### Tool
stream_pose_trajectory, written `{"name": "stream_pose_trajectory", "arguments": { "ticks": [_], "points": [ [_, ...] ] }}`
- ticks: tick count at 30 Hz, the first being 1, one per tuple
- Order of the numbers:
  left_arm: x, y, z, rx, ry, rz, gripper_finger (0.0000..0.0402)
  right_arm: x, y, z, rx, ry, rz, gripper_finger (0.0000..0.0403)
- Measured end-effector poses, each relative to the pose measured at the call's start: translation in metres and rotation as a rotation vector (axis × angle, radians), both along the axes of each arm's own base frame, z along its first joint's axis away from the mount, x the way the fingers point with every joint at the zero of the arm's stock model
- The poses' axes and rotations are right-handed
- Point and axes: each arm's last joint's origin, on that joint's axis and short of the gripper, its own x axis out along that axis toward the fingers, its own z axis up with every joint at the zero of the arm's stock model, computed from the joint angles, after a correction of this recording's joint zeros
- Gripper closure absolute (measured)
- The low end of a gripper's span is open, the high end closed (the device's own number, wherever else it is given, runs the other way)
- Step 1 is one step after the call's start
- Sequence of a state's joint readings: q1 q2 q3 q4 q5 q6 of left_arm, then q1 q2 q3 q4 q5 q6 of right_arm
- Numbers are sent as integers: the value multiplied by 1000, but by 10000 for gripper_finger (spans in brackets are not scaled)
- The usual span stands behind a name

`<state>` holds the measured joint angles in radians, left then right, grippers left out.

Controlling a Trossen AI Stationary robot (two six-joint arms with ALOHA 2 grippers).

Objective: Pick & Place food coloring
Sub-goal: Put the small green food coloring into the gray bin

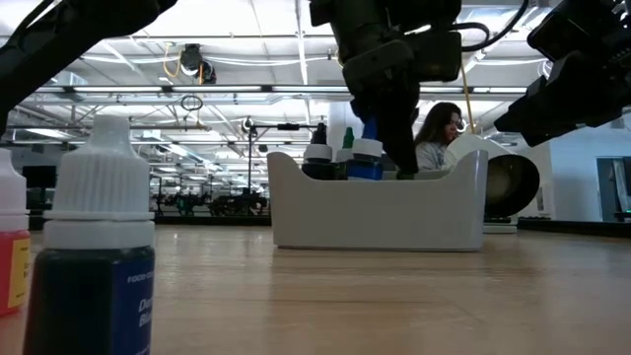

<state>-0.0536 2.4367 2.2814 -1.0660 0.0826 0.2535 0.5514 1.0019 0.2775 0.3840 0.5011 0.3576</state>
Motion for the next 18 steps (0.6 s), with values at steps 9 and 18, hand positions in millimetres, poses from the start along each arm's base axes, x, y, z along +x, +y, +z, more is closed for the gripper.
{"name": "stream_pose_trajectory", "arguments": {
  "ticks": [9, 18],
  "points": [
    [1, -13, -1, 8, -22, -45, 321, 0, 0, 0, 0, 0, 0, 403],
    [2, -21, -15, 68, 12, -57, 321, 0, 0, 0, -2, -2, 1, 403]
  ]
}}
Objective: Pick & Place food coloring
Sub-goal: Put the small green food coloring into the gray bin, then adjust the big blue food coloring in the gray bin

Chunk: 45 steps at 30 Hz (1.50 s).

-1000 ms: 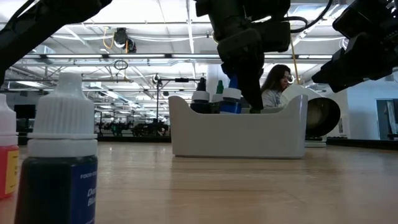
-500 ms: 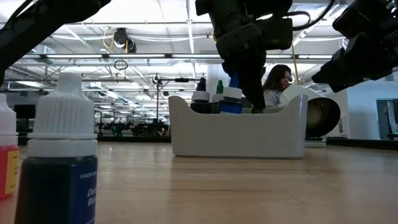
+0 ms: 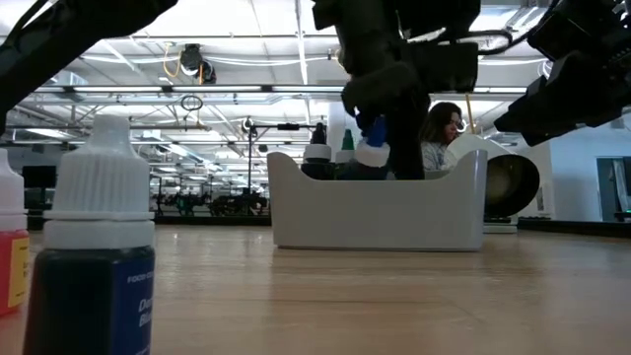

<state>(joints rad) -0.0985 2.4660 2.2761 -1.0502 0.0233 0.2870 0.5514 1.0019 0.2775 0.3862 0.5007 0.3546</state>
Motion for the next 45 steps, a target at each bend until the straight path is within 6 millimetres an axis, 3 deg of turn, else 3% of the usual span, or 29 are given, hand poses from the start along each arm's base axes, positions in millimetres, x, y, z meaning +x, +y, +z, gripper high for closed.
{"name": "stream_pose_trajectory", "arguments": {
  "ticks": [11, 15, 21, 26, 30, 33, 36, 40, 45],
  "points": [
    [2, 4, -8, -6, 14, 22, 317, 0, 0, 1, 2, -8, 2, 403],
    [1, 4, -5, -3, 11, 12, 295, 0, 0, 1, 3, -8, 4, 403],
    [-3, 3, 15, -2, -31, -1, 222, 0, 0, 1, 3, -8, 4, 403],
    [-15, 2, 59, -3, -118, -27, 172, 0, 0, 1, 3, -9, 5, 403],
    [-47, -6, 123, -14, -198, -45, 155, 0, 0, 1, 4, -11, 5, 403],
    [-87, -12, 170, -41, -197, -23, 160, 0, 0, 1, 5, -11, 5, 403],
    [-125, -20, 204, -85, -187, 30, 179, 0, 0, 1, 6, -11, 4, 403],
    [-163, -45, 227, -97, -185, 28, 227, 1, 1, 2, 13, -18, 3, 403],
    [-197, -87, 217, -102, -197, -62, 311, 1, 1, 2, 41, -21, -7, 403]
  ]
}}
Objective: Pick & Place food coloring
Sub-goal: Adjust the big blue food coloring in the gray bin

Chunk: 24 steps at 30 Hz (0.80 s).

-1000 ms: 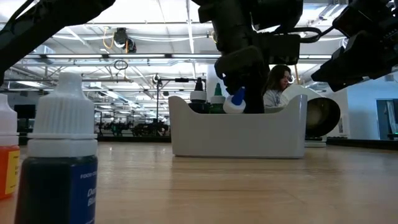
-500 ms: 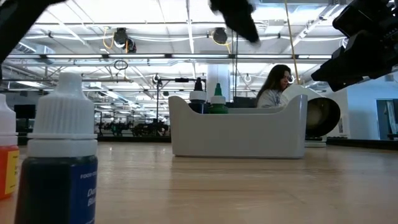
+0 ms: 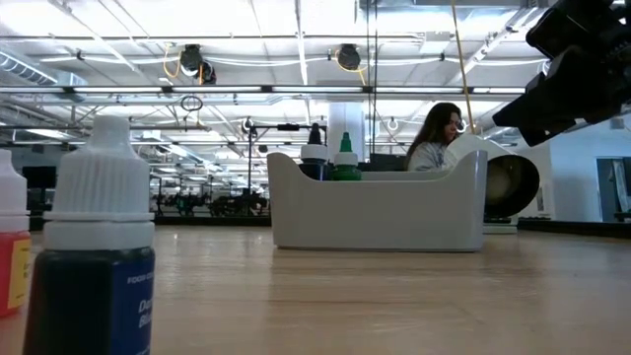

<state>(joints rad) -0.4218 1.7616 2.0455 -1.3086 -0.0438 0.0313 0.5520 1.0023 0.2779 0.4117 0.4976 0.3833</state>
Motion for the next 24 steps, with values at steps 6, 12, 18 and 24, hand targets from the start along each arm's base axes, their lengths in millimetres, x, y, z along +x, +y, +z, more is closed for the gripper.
{"name": "stream_pose_trajectory", "arguments": {
  "ticks": [6, 12, 18, 24],
  "points": [
    [-46, -41, -60, -56, -82, -113, 394, 0, 0, 0, 1, -5, -2, 403],
    [-80, -55, -130, -128, -256, -65, 397, 0, 0, 0, -13, -6, 0, 403],
    [-96, -54, -194, -159, -363, -100, 389, 2, -2, 3, -47, -49, -93, 403],
    [-100, -36, -226, -127, -525, -114, 396, 2, -4, 4, -125, -68, -154, 403]
  ]
}}
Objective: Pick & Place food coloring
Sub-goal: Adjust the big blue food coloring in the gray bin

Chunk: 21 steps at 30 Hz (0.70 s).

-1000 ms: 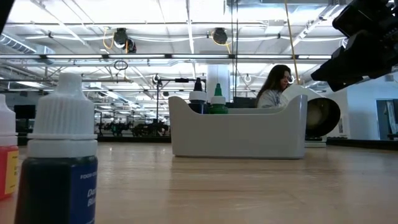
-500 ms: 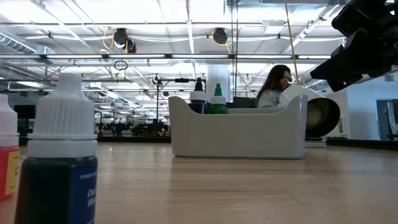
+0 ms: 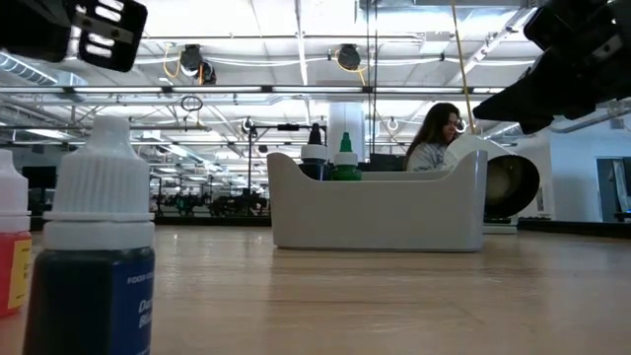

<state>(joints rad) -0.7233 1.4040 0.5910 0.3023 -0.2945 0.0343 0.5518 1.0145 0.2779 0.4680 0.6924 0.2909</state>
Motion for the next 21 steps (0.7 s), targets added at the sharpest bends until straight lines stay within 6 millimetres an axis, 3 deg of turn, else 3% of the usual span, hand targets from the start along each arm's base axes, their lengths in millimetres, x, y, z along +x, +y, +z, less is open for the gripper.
{"name": "stream_pose_trajectory", "arguments": {
  "ticks": [7, 15, 21],
  "points": [
    [3, 17, -11, 11, -14, 44, 396, 1, -1, -1, -22, -1, -39, 403],
    [3, 19, -14, 7, -5, 53, 385, 9, 4, -8, -10, -12, -29, 403],
    [3, 19, -14, 28, -10, 43, 397, 15, 10, -7, 5, -56, 74, 403]
  ]
}}
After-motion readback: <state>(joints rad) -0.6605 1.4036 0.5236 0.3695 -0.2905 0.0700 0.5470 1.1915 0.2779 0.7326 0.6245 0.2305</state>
